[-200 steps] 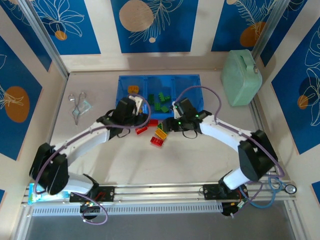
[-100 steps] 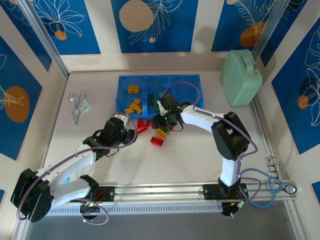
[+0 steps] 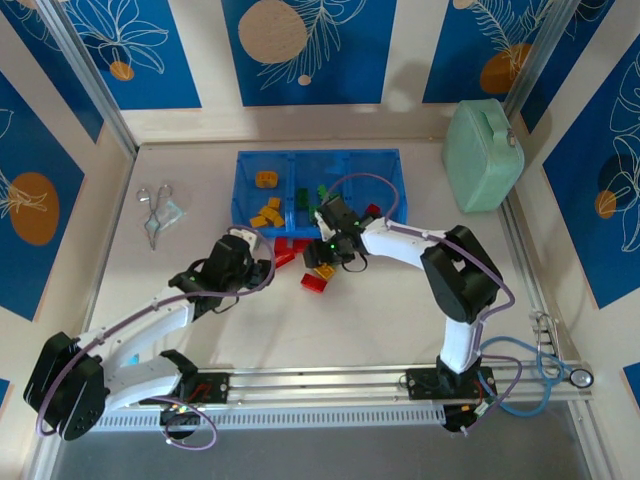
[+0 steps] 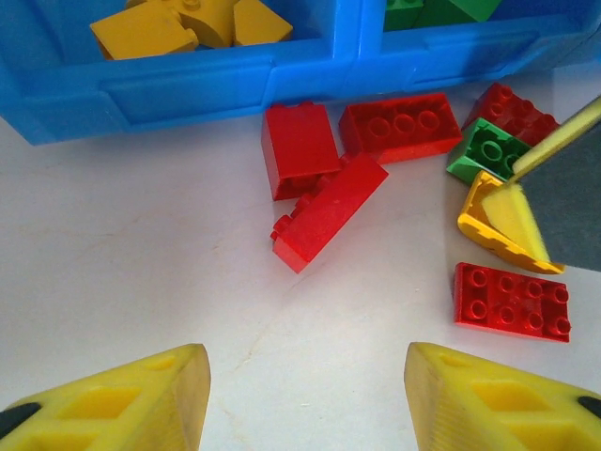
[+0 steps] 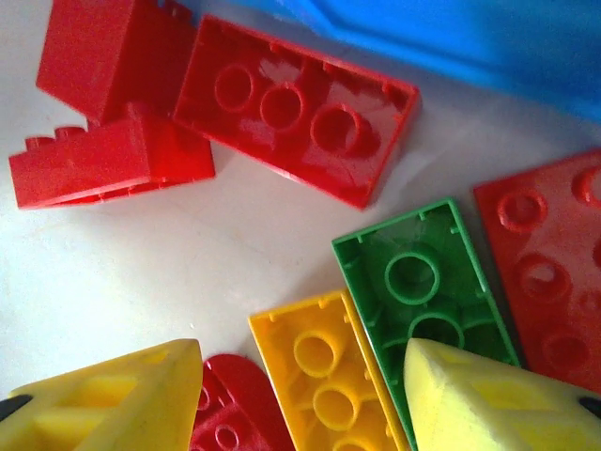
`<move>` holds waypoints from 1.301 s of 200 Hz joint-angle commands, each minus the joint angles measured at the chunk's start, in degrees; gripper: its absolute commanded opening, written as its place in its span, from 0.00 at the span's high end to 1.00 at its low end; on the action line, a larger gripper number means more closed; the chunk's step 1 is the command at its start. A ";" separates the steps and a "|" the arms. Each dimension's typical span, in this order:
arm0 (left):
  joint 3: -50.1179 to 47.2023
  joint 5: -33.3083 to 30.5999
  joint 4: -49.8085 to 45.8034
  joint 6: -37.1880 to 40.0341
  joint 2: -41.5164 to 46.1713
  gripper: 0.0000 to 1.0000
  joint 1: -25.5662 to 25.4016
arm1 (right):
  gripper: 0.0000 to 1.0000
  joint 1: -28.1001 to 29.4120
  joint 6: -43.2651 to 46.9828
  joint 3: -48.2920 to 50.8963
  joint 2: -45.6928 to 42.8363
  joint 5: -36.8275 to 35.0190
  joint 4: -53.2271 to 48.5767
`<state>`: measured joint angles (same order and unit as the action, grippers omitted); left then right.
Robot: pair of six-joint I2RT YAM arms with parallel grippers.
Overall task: Sort the legos into containers by color
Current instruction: Move the lego to the center of the table, then pick up the lego from the center of the table.
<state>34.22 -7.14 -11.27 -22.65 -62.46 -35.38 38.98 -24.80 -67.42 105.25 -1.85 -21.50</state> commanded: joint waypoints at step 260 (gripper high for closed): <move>1.54 -1.54 -2.81 0.99 3.96 0.43 -0.29 | 0.36 3.35 10.38 5.59 -5.50 -18.57 -15.15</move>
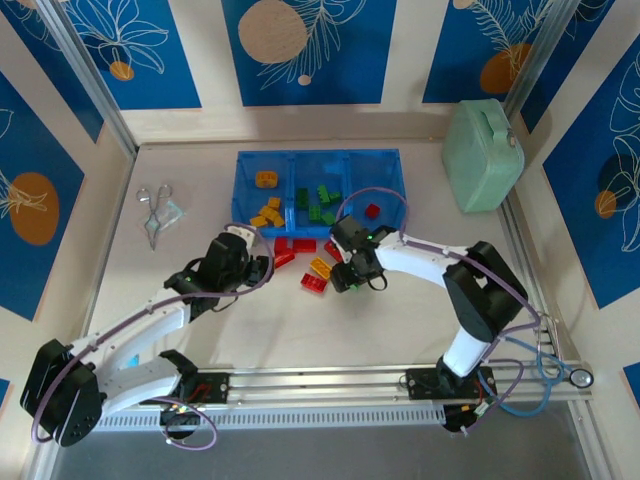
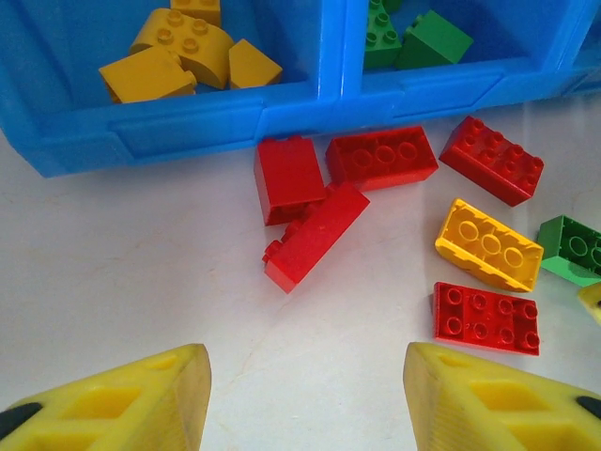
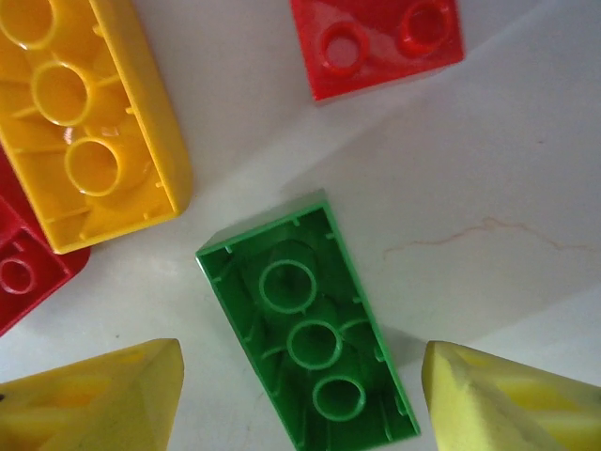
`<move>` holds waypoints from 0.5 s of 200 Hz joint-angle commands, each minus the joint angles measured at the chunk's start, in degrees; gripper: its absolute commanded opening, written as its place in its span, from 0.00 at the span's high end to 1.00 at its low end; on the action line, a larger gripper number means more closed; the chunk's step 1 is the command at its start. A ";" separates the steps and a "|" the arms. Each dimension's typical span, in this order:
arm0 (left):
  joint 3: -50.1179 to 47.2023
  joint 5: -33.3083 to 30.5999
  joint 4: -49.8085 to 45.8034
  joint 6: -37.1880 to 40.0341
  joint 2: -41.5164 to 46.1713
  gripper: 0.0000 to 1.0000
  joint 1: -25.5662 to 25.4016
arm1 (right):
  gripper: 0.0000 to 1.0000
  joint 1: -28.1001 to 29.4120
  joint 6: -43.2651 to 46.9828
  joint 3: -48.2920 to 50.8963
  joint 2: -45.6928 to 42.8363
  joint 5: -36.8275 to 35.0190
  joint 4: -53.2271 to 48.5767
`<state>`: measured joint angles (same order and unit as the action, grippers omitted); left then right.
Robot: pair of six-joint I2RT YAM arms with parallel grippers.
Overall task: Sort the legos into containers by color
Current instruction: Pick up the lego from the center of the table.
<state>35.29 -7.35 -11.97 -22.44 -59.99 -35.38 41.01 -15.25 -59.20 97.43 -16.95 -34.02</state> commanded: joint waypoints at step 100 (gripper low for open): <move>-1.70 -2.94 -1.18 0.90 4.17 0.44 -0.26 | 0.69 2.04 0.88 -9.22 -1.54 -2.79 -4.73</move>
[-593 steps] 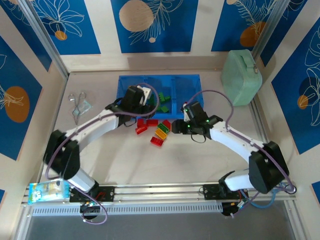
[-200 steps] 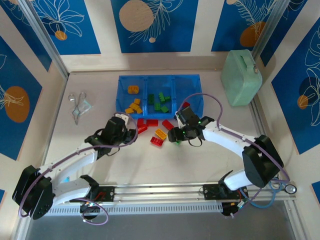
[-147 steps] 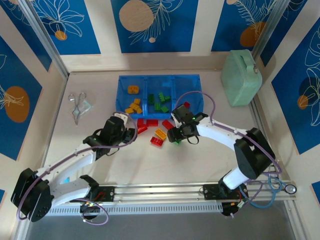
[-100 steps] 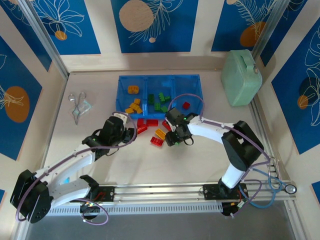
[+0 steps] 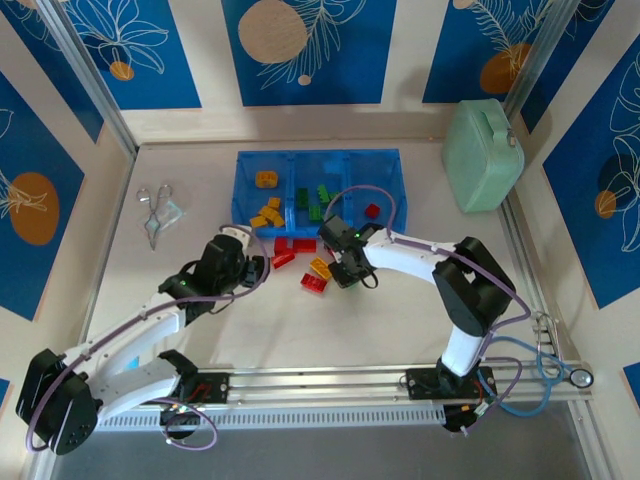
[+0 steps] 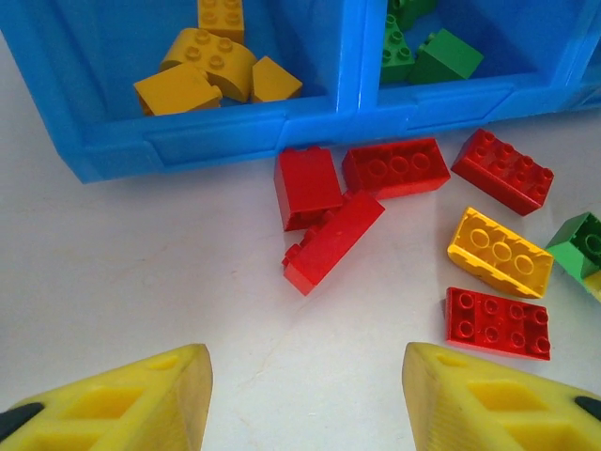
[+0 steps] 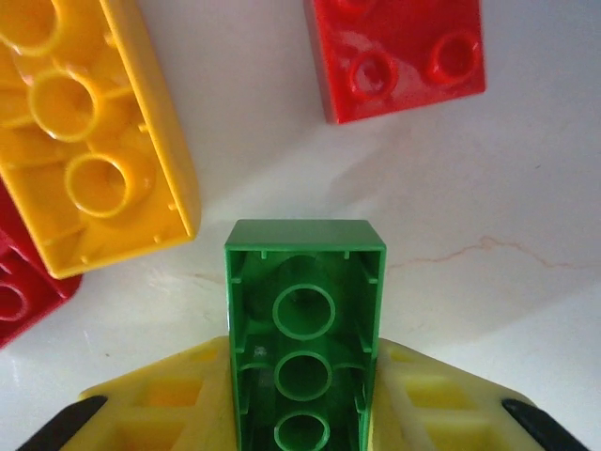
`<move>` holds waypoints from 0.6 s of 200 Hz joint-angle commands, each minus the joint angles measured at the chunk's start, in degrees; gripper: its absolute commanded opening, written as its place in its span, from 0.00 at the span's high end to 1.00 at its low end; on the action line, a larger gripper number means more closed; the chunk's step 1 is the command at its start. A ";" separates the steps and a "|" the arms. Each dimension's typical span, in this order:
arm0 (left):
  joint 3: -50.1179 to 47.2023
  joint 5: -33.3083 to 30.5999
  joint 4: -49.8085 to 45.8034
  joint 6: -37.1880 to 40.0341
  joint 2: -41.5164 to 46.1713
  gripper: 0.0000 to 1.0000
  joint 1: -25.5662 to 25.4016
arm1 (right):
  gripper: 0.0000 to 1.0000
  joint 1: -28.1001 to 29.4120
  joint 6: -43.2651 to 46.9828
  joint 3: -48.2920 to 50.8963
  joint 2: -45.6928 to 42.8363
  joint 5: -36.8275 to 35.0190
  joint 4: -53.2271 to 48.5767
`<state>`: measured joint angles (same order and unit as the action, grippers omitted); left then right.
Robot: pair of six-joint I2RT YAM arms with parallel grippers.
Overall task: Sort the legos into containers by color
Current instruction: Pick up the lego from the center of the table, then place the lego in the container.
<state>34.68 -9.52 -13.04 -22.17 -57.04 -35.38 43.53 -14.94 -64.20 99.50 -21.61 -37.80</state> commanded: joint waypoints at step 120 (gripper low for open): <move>-9.18 -1.91 -4.36 -3.76 7.87 0.45 -2.59 | 0.68 -10.82 5.61 -45.95 22.38 5.39 -10.65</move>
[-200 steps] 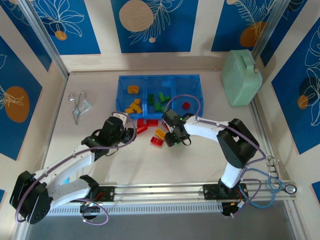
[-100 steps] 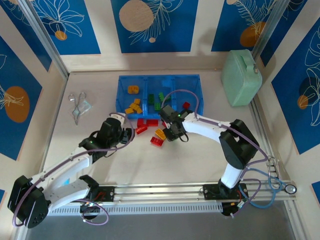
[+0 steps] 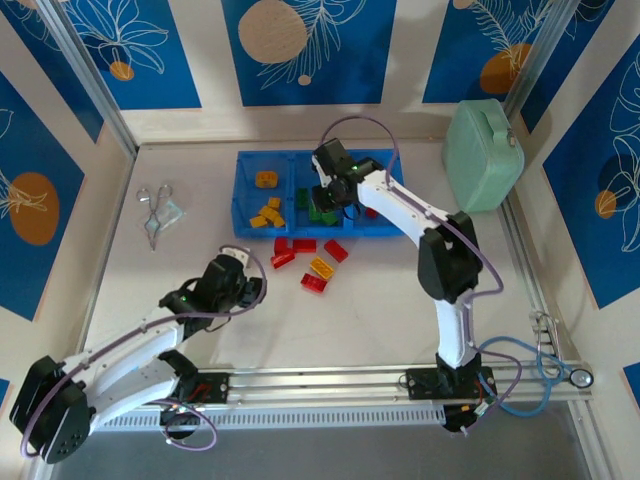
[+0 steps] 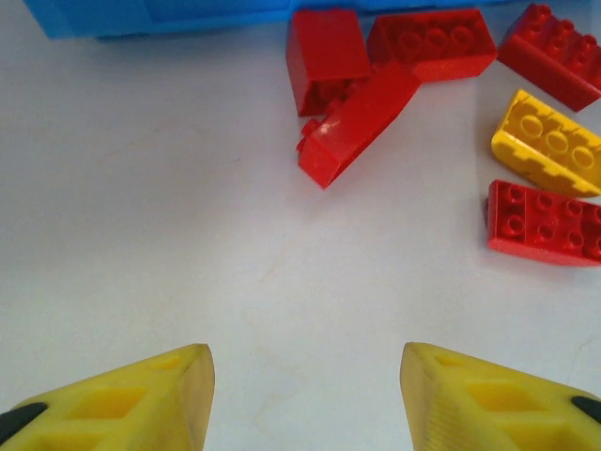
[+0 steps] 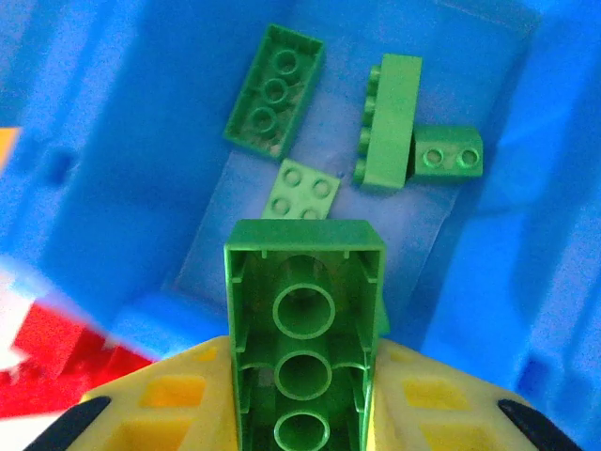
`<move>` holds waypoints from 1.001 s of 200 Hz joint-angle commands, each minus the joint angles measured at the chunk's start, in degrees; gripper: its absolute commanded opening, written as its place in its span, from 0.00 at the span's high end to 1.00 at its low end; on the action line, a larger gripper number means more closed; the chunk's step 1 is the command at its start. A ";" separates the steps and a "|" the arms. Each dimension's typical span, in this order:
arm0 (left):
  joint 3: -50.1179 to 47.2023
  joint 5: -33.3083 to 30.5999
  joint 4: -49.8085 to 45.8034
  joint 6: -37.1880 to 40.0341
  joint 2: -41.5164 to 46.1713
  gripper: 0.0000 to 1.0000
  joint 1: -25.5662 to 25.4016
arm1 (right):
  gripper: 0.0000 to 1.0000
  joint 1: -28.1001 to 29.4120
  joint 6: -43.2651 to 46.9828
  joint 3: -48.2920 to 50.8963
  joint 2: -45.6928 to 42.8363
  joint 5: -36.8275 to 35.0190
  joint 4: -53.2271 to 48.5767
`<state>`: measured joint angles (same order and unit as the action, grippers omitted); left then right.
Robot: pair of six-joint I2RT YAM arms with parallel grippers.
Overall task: Sort the legos into containers by color
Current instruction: Place the lego in the container.
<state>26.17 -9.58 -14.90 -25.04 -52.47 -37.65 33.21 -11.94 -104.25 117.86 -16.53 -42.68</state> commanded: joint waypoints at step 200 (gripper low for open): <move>11.81 3.98 6.76 4.96 -20.37 0.35 2.14 | 0.40 1.42 2.10 18.48 -15.12 2.64 2.43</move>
<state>35.22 -8.75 -11.62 -21.89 -69.25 -36.49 34.70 -10.02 -91.59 104.25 -16.97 -42.48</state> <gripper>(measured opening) 0.651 0.596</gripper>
